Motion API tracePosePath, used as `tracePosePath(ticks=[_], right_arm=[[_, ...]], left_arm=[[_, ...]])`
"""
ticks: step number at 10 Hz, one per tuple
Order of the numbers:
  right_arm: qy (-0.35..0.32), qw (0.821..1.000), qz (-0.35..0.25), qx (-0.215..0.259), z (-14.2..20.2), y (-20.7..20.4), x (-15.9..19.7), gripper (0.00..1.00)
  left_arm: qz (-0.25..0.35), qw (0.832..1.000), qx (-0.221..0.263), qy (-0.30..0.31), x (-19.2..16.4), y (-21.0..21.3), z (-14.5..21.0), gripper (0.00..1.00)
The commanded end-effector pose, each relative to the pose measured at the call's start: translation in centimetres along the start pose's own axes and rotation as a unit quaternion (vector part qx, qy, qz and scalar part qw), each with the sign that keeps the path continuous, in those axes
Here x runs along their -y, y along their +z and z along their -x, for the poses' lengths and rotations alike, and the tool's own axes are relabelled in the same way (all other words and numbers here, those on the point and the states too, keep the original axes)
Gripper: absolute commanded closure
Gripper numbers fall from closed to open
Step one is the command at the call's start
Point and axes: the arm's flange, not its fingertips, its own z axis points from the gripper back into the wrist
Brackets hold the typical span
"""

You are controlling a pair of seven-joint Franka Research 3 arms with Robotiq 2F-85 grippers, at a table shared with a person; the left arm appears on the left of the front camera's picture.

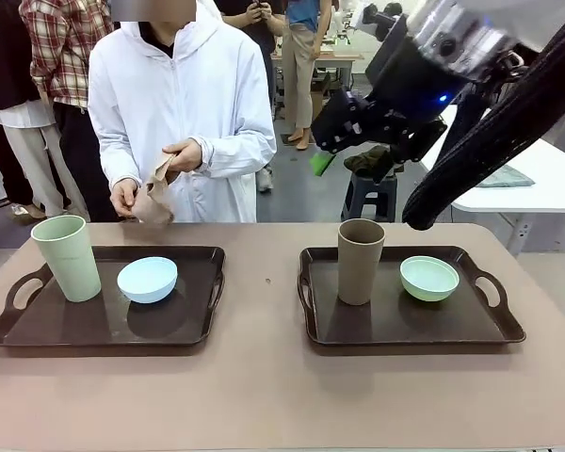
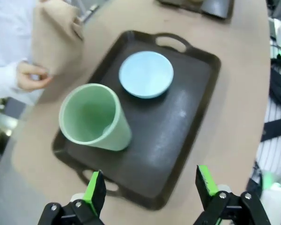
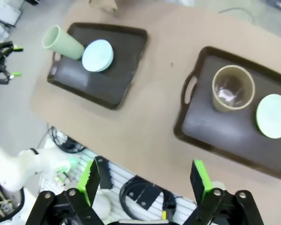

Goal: Set up a tray with a mat and arrange the tableware.
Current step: Pick up the Picnic Bowl and Reusable plastic cup from the Handle tray in front of the human's position and hold them in the air.

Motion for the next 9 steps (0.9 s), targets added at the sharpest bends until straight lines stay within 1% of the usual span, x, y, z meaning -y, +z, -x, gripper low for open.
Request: tracePosePath(ticks=[1,2,7,8,9], right_arm=[[0.001,0.999,-0.039,-0.018,0.3,1.1,1.3,0.00],[0.000,1.000,0.000,0.000,0.0,0.0,0.0,0.00],[0.000,1.000,0.000,0.000,0.0,0.0,0.0,0.00],[0.010,1.000,-0.009,-0.006,0.0,0.3,0.0,0.00],[0.011,0.999,-0.037,-0.016,-3.0,-2.2,-0.5,0.00]], left_arm=[[0.078,0.996,-0.001,0.049,0.2,0.3,1.1,0.00],[0.000,1.000,0.000,0.000,0.0,0.0,0.0,0.00],[0.000,1.000,0.000,0.000,0.0,0.0,0.0,0.00],[0.004,1.000,0.004,0.004,-0.1,0.3,0.0,0.00],[-0.074,0.983,0.055,-0.157,-2.3,-1.8,-1.8,0.00]])
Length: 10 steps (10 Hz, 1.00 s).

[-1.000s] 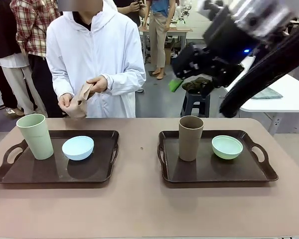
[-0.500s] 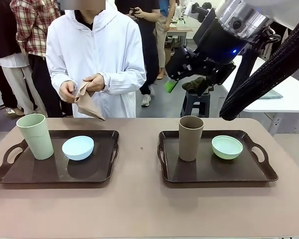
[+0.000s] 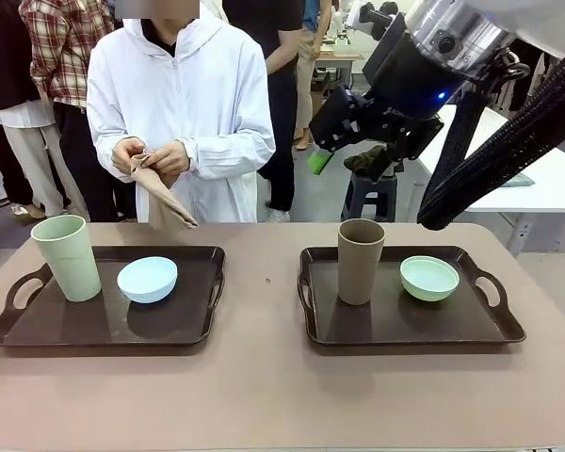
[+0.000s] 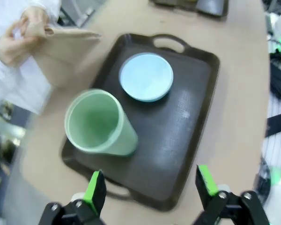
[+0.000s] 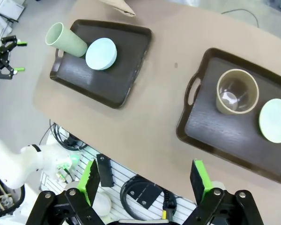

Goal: Set up a tray with a mat and arrange the tableware.
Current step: Pick up the Picnic Bowl and Reusable plastic cup from the Handle tray in front of the human's position and hold them in the air.

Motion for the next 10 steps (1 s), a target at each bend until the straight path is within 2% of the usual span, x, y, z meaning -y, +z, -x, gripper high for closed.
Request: tracePosePath(ticks=[1,3,4,6,8,10], right_arm=[[0.018,0.999,-0.024,-0.031,-4.6,-3.8,-1.2,0.00],[0.062,0.996,-0.005,-0.058,-7.2,-5.8,-4.2,0.00],[0.077,0.995,0.003,-0.067,-8.3,-6.5,-5.7,0.00],[0.100,0.990,0.003,-0.098,-9.9,-8.6,-7.9,0.00],[0.103,0.987,0.001,-0.120,-11.2,-10.5,-8.7,0.00],[0.110,0.985,0.002,-0.136,-12.5,-12.9,-10.0,0.00]], left_arm=[[-0.040,0.985,0.042,-0.164,-3.5,-3.4,-1.3,0.00],[0.015,0.962,0.094,-0.256,-5.5,-4.0,-1.2,0.00],[0.026,0.960,0.091,-0.265,-6.7,-4.1,-0.8,0.00],[0.050,0.969,0.071,-0.233,-8.2,-3.4,-0.4,0.00],[0.086,0.970,0.056,-0.222,-8.9,-1.9,-0.8,0.00],[0.078,0.969,0.052,-0.230,-10.4,-1.2,-0.6,0.00]])
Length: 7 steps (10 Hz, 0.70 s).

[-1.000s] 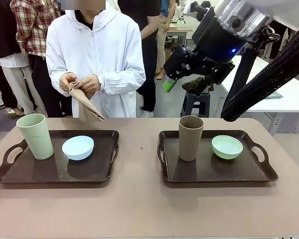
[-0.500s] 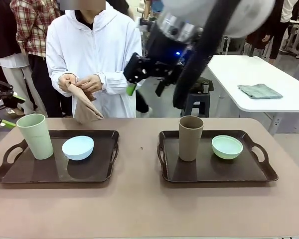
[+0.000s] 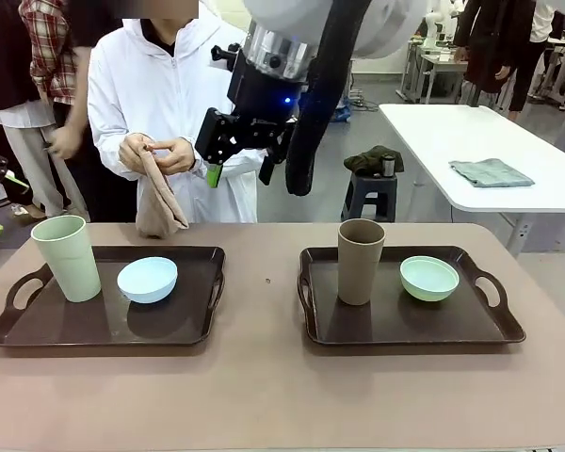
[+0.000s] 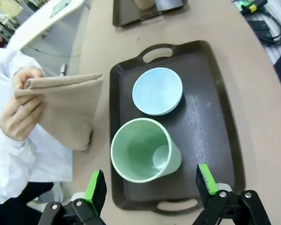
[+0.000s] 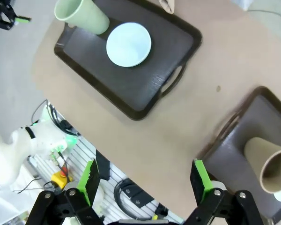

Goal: Set up a tray with a mat and arrange the tableware.
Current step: Pick up the Picnic Bowl and Reusable plastic cup from the Handle tray in front of the human's position and hold them in the air.

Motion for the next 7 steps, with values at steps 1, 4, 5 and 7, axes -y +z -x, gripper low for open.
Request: tracePosePath(ticks=[1,4,5,7], right_arm=[[0.019,1.000,0.005,-0.015,-2.1,-0.8,-1.9,0.00],[0.000,1.000,0.000,0.000,0.0,0.0,0.0,0.00],[0.000,1.000,0.000,0.000,0.0,0.0,0.0,0.00],[0.000,1.000,0.000,0.000,0.0,0.0,0.0,0.00]], left_arm=[[0.009,1.000,-0.003,0.007,-1.1,1.0,0.6,0.00],[0.000,1.000,0.000,0.000,0.0,0.0,0.0,0.00],[0.000,1.000,0.000,0.000,0.0,0.0,0.0,0.00],[0.000,1.000,0.000,0.000,0.0,0.0,0.0,0.00]])
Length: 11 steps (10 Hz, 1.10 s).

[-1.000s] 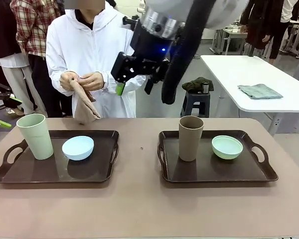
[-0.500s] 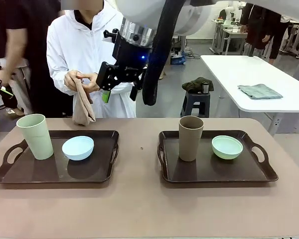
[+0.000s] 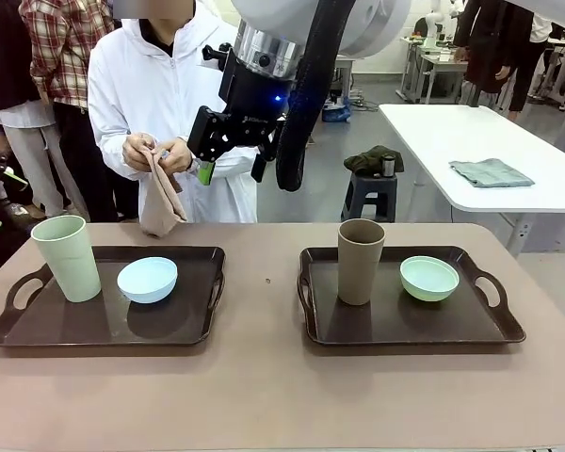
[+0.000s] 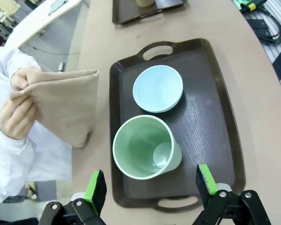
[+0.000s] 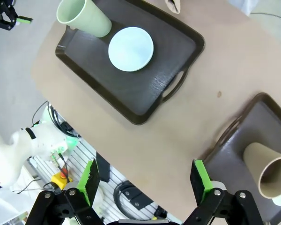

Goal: Set up a tray with a mat and arrange the tableware.
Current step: Pick up the Picnic Bowl and Reusable plastic cup from the Handle tray in front of the human's position and hold them in the air.

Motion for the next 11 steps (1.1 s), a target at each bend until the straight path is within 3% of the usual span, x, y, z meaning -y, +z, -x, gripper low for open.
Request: tracePosePath(ticks=[1,2,6,11], right_arm=[[-0.006,1.000,0.001,-0.003,0.8,-0.2,0.2,0.00],[0.000,1.000,0.000,0.000,0.0,0.0,0.0,0.00],[-0.032,0.999,0.014,-0.024,-2.4,-5.3,-0.3,0.00],[-0.115,0.988,0.099,-0.032,-7.0,-11.6,-3.3,0.00]], left_arm=[[-0.006,1.000,0.005,-0.003,0.4,0.0,-0.1,0.00],[0.000,1.000,0.000,0.000,0.0,0.0,0.0,0.00],[0.110,0.989,0.090,0.051,-2.4,-1.2,6.4,0.00],[0.080,0.979,0.177,0.060,-2.8,-4.5,11.8,0.00]])
